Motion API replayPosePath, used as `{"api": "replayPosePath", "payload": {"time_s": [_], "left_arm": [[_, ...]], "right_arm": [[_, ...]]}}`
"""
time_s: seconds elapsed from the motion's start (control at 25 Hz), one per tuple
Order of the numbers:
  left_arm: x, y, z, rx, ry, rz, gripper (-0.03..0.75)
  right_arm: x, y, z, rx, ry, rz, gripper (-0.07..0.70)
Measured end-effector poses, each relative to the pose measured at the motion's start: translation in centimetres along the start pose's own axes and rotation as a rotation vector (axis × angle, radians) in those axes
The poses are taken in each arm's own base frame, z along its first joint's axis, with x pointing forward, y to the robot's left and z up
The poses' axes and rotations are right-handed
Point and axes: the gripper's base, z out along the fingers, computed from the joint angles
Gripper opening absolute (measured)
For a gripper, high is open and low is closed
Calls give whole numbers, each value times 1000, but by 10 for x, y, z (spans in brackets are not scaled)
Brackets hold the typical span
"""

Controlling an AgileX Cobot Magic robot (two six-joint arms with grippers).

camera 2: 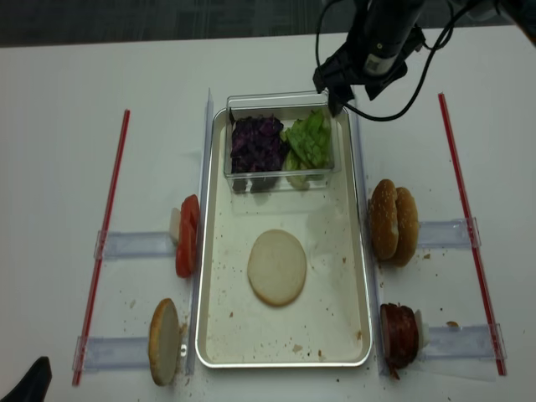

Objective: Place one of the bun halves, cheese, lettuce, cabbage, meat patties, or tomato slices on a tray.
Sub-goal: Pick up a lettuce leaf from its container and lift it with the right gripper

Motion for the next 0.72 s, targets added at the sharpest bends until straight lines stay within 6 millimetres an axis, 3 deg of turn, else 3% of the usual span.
{"api": "replayPosePath", "payload": {"time_s": [0.32, 0.72], "left_arm": [[0, 0, 0, 0, 0, 0, 493], [0, 0, 0, 2, 0, -1, 493]], "right_arm": [[-11, 45, 1, -48, -16, -91, 519], [-10, 50, 19, -92, 39, -73, 507]]}}
